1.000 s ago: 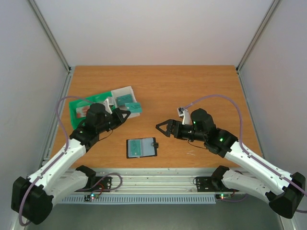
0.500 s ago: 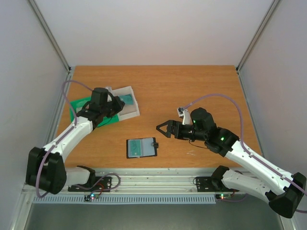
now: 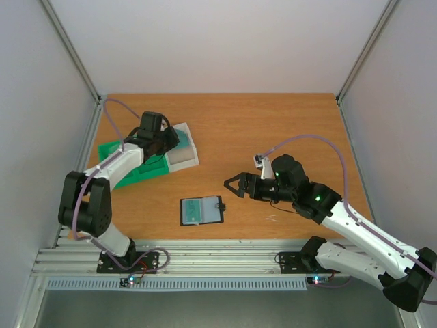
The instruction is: Take the credit cards out of the card holder
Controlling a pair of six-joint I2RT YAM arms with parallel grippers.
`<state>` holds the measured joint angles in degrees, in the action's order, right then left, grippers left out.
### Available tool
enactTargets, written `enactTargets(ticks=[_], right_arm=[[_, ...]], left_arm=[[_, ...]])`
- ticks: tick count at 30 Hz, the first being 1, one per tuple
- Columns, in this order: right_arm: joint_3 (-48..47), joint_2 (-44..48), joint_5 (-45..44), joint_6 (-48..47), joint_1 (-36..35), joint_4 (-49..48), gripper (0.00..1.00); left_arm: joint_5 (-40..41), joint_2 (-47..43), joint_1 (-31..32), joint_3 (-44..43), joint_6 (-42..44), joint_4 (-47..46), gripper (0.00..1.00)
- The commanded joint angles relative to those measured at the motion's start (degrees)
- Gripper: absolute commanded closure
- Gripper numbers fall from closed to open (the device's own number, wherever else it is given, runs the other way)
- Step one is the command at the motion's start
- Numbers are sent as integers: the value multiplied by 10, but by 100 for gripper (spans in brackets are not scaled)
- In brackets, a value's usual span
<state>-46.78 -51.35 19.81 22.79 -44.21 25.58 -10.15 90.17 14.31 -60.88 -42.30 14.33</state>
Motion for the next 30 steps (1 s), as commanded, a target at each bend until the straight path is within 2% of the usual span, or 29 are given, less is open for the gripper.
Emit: enactTargets(ticks=[1, 20, 30], right_arm=[[-23, 10, -13, -7, 1, 22, 1], [-32, 8, -24, -14, 1, 43, 2], [-30, 8, -34, -12, 1, 47, 2]], left_arm=[[1, 41, -8, -32, 8, -24, 100], [45, 134, -10, -81, 35, -26, 100], [58, 160, -11, -116, 49, 12, 88]])
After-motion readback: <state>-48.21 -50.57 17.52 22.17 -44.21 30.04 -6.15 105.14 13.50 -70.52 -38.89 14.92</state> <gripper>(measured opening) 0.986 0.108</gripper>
